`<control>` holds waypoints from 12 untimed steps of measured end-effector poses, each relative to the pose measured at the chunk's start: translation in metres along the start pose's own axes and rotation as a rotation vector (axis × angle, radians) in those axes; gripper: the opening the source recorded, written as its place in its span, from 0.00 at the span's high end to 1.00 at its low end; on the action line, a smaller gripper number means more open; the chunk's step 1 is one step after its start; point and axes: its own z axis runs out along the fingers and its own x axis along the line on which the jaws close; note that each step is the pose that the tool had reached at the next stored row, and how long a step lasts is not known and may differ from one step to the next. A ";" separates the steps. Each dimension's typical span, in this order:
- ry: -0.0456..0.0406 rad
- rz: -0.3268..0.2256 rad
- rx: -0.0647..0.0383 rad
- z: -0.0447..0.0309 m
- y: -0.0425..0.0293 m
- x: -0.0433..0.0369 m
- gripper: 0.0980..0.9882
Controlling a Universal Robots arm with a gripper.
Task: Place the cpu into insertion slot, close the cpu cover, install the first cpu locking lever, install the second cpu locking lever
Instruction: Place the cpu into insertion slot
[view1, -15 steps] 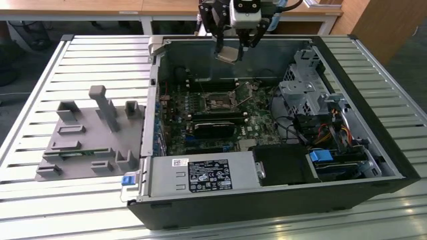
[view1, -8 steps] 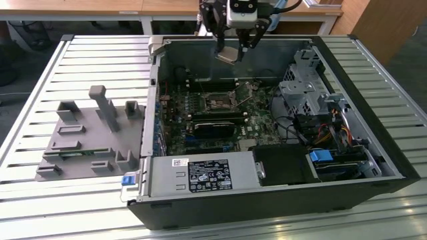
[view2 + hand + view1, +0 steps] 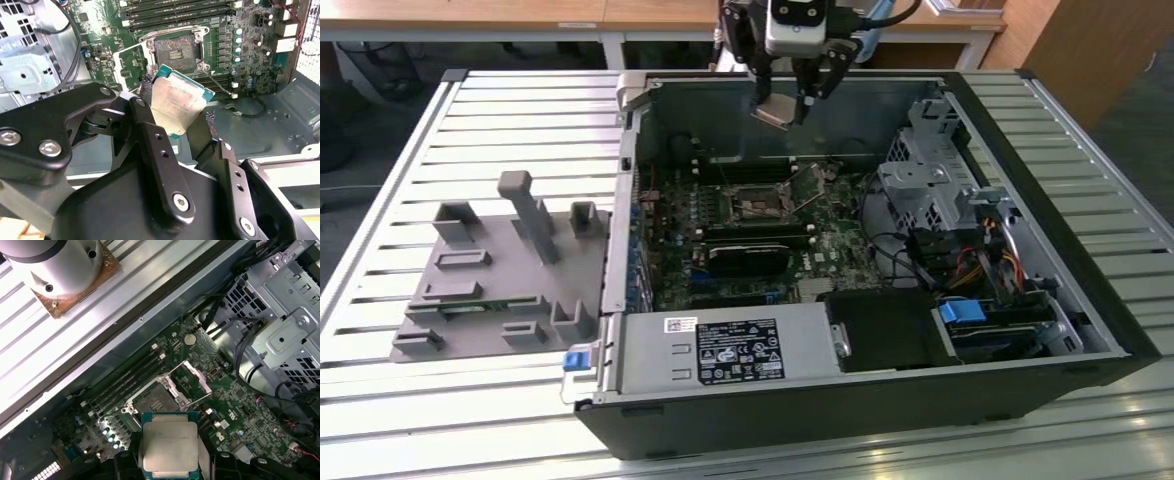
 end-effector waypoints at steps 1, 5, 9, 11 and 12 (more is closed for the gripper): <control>-0.0008 0.009 0.000 0.0001 0.0000 0.0000 0.52; -0.0056 0.056 0.000 0.0004 0.0000 0.0000 0.52; -0.0104 0.112 -0.001 0.0008 0.0000 0.0001 0.52; -0.0125 0.136 -0.001 0.0010 0.0002 0.0003 0.52; -0.0135 0.149 -0.001 0.0011 0.0003 0.0003 0.52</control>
